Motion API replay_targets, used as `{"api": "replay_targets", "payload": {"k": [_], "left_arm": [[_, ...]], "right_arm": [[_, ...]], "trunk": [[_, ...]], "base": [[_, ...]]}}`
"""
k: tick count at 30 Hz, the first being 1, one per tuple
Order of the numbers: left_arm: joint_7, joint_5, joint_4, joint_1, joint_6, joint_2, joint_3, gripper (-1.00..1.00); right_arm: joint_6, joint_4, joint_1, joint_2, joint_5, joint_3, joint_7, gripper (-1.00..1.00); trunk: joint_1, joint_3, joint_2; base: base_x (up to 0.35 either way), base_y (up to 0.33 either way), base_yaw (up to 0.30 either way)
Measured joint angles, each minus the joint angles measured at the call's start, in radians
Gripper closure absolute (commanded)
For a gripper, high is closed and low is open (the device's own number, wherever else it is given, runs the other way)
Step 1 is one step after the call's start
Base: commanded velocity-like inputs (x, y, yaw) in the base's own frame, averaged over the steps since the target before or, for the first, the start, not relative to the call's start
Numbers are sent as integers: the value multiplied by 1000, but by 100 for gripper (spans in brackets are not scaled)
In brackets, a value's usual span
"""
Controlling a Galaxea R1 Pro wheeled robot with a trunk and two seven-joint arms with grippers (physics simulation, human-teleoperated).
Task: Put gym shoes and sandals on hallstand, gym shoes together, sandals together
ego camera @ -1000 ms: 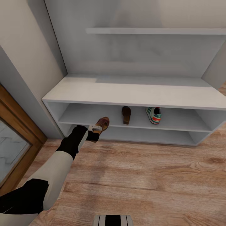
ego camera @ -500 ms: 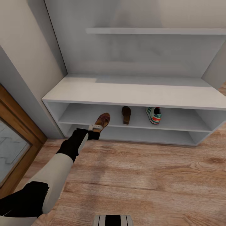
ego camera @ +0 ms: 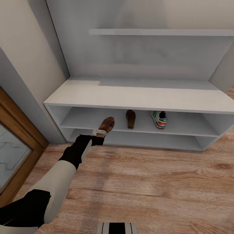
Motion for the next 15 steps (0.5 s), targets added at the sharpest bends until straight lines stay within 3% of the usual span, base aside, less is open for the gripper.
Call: {"api": "replay_targets", "payload": {"k": [7,15], "left_arm": [[2,1,0,4,-17,-29,-2,100],[5,0,0,4,-12,-32,-2,100]], "right_arm": [[0,0,0,0,-1,0,0,100],[0,0,0,0,-1,0,0,100]], "trunk": [[0,0,0],[0,0,0]], "base": [[21,-5,0],[232,-95,0]]}}
